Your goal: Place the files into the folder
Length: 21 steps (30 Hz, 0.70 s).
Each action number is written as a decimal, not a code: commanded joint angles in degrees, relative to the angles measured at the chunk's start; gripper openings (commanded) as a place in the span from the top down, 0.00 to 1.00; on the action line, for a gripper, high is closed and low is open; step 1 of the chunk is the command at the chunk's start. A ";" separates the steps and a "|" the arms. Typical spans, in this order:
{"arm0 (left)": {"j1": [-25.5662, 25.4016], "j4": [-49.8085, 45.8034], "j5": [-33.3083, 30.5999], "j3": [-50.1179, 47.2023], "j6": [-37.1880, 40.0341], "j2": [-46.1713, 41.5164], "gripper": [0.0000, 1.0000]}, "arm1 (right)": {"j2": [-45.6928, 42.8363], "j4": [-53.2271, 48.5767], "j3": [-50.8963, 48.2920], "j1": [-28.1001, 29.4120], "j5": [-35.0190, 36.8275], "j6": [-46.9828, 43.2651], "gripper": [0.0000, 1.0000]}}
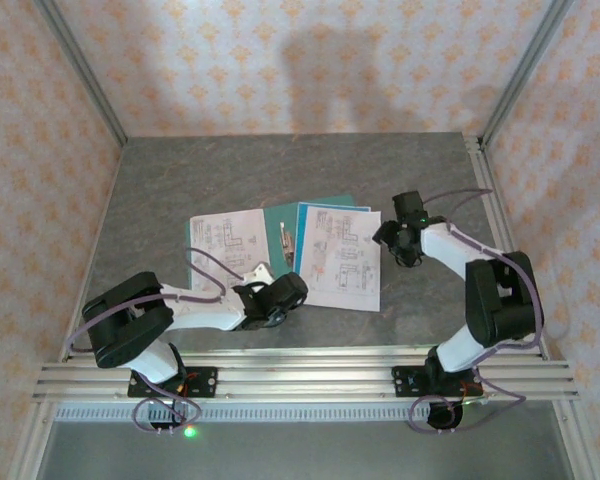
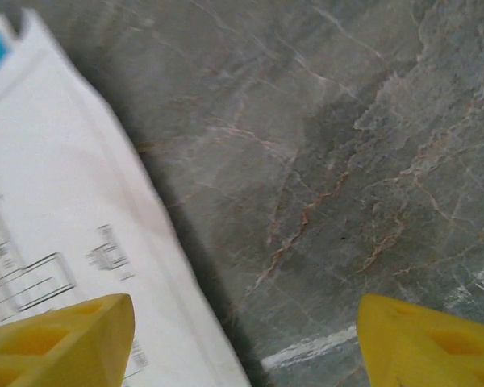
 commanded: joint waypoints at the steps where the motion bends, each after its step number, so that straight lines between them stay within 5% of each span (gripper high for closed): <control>1: -1.16 0.52 -5.76 -2.13 -4.91 -0.36 1.00 | 1.71 -0.68 1.48 -0.03 2.70 1.51 0.27; 19: -2.97 5.07 -3.74 -1.30 -7.09 3.68 1.00 | 9.89 -1.73 10.18 0.95 -2.41 -4.03 0.28; 21: -2.96 2.29 -3.08 -0.36 -5.20 2.12 0.76 | 11.64 -1.76 11.90 0.91 -3.92 -4.29 0.30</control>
